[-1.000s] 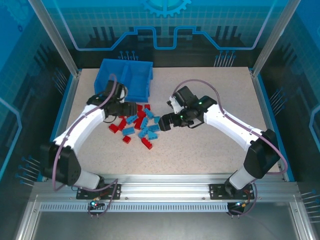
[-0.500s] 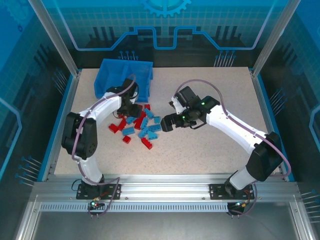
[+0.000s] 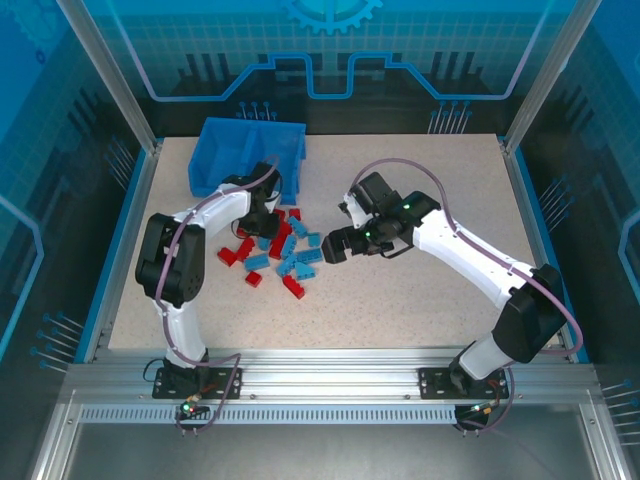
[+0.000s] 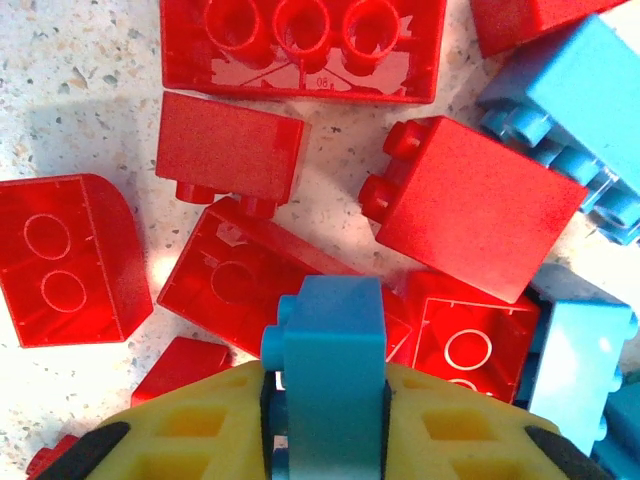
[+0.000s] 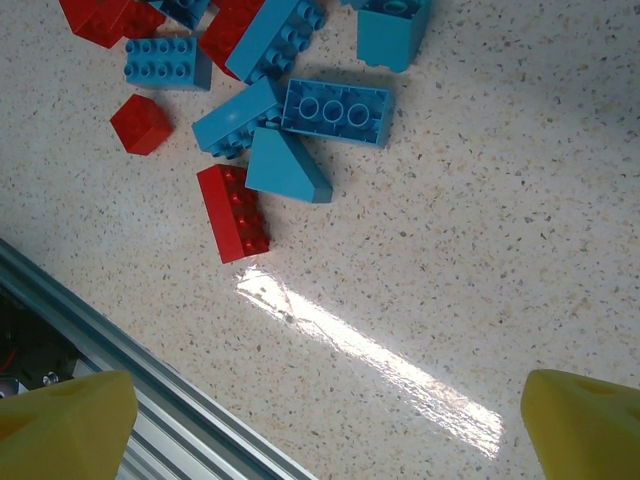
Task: Sort the legos into containers by color
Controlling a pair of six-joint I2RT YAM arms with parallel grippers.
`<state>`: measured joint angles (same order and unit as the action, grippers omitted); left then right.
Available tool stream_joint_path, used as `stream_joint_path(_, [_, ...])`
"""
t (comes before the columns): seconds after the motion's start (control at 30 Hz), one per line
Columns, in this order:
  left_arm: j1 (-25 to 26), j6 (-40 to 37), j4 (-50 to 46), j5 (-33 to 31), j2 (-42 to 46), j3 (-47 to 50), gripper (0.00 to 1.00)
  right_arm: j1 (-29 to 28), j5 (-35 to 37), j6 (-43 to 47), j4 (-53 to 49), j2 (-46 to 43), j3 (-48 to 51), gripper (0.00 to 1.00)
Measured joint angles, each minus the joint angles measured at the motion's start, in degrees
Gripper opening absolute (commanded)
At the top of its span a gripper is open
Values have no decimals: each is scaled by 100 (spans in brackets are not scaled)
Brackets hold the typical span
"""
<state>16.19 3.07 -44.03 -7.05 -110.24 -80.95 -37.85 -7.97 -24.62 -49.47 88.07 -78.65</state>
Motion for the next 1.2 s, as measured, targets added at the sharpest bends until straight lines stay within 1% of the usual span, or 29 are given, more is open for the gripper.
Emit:
stream_joint_path(0.17, [0,7,31,28,90,-2,15,0,17,-48,-68,-2,-181,100])
stream_joint_path(0.27, [-20,79,-70,-24,431,-129,15,-4,68,-90,-114,-48,-245,100])
stream_joint_path(0.4, [-212,149,-57,-361,960,-848,16,-4,197,-153,-118,-210,-260,100])
stream_joint_path(0.53, [-721,149,236,-951,964,-1794,15,-4,308,-238,-122,-319,-337,100])
stream_joint_path(0.6, [-973,151,356,-1196,728,-2208,15,-11,326,-267,-125,-356,-339,100])
stream_joint_path(0.67, [-1215,155,507,-1360,308,-2649,15,-17,332,-304,-133,-376,-339,100])
stream_joint_path(0.8, [-1574,297,581,-1432,-896,-3676,16,-90,369,-356,-164,-450,-339,100])
stream_joint_path(0.9, [-1731,363,527,-1342,-1773,-4409,22,-157,448,-389,-216,-562,-339,100])
stream_joint_path(1.0, [-1808,404,374,-1209,-2396,-4931,32,-192,496,-415,-260,-695,-337,100])
stream_joint_path(1.1, [-1812,435,262,-1084,-2618,-5056,42,-199,557,-476,-258,-815,-319,100])
stream_joint_path(1.2, [-1803,452,164,-979,-2623,-5104,44,-199,588,-525,-256,-881,-297,100])
